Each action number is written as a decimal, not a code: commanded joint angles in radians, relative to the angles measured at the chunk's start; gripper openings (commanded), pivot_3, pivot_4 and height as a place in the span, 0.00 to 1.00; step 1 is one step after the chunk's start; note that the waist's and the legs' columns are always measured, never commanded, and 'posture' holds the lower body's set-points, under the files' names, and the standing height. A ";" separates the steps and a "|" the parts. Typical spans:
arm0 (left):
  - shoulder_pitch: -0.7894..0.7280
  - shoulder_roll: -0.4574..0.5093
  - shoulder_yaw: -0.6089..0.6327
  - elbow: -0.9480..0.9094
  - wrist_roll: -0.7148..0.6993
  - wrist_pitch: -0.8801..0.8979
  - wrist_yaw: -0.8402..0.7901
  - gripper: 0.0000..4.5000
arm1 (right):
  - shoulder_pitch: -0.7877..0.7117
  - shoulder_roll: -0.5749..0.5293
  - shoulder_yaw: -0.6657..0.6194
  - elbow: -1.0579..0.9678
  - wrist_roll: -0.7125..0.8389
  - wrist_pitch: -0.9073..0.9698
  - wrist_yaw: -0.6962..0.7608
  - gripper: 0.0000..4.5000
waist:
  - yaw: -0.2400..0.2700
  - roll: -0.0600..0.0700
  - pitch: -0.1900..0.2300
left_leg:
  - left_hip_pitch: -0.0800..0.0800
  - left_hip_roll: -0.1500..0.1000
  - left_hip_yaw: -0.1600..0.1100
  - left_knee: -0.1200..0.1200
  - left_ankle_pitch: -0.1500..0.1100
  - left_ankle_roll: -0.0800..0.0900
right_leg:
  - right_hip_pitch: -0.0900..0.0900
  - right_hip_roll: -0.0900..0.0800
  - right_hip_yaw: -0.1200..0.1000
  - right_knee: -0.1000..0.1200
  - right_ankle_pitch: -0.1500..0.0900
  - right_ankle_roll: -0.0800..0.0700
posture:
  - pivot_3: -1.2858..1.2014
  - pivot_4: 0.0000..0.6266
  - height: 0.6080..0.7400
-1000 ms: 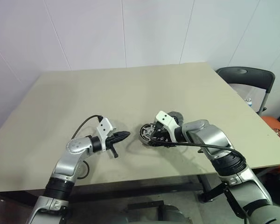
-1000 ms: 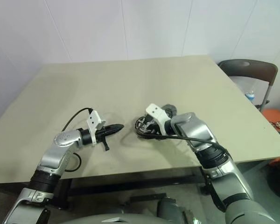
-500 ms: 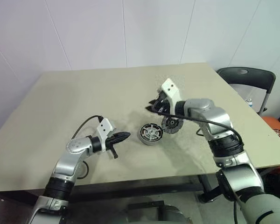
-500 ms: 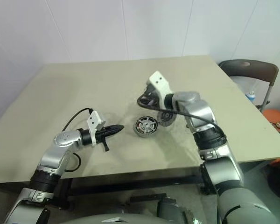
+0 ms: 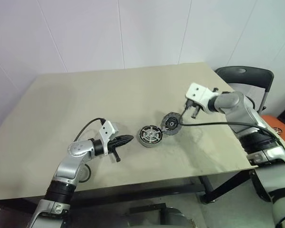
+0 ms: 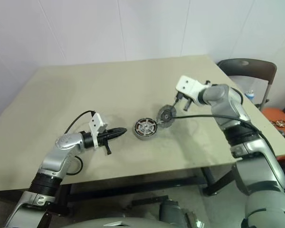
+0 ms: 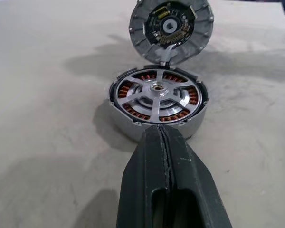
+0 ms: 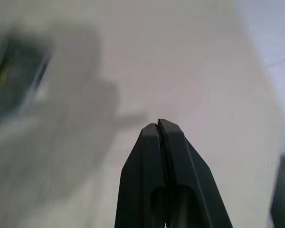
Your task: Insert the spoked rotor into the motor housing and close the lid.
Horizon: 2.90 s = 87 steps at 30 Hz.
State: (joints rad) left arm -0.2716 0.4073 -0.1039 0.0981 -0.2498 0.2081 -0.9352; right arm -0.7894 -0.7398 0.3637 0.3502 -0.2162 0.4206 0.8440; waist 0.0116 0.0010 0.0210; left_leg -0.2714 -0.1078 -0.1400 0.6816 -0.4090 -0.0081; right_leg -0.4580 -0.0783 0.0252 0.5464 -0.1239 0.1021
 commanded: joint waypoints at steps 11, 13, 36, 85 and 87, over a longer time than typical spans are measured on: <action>-0.010 0.006 0.009 -0.016 -0.020 -0.008 -0.018 0.00 | 0.092 0.075 -0.053 -0.228 0.098 0.144 0.132 0.01 | 0.001 0.000 0.000 | 0.001 0.000 0.000 0.001 0.000 0.000 | 0.000 0.000 0.000 0.000 0.001 0.000 | 0.52 0.00 1.00; -0.007 0.006 0.006 -0.015 -0.018 -0.006 -0.020 0.00 | 0.088 0.105 -0.078 -0.239 0.139 0.178 0.132 0.01 | 0.001 0.000 0.000 | 0.001 0.000 -0.001 0.001 0.000 0.000 | 0.000 0.000 0.000 0.000 0.001 0.000 | 0.52 0.00 1.00; 0.005 0.006 -0.009 -0.008 -0.004 -0.003 -0.016 0.00 | 0.139 0.356 -0.133 -0.185 0.317 0.324 -0.008 0.01 | -0.001 0.000 0.000 | 0.001 0.001 0.000 0.001 0.000 0.000 | 0.000 0.000 0.000 0.001 0.002 -0.001 | 0.52 0.00 1.00; -0.006 0.014 -0.006 0.000 0.006 -0.014 -0.009 0.00 | 0.148 0.489 -0.243 -0.176 0.481 0.299 -0.088 0.71 | -0.024 0.001 -0.001 | 0.002 0.001 0.000 0.001 0.000 0.000 | 0.000 0.000 0.000 0.002 0.003 -0.002 | 0.52 0.00 1.00; -0.006 0.017 -0.002 0.002 0.005 -0.015 -0.010 0.00 | 0.157 0.480 -0.208 -0.168 0.442 0.265 -0.107 0.71 | -0.023 0.001 -0.001 | 0.002 0.001 0.000 0.001 0.000 0.000 | -0.001 0.000 0.000 0.002 0.003 -0.002 | 0.52 0.00 1.00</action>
State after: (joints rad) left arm -0.2659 0.4147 -0.1265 0.1190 -0.2308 0.2080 -0.9421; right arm -0.6084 -0.2565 0.1501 0.2030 0.2451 0.7384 0.7517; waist -0.0119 0.0020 0.0198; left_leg -0.2696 -0.1073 -0.1397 0.6828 -0.4087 -0.0086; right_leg -0.4593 -0.0780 0.0254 0.5485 -0.1209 0.1005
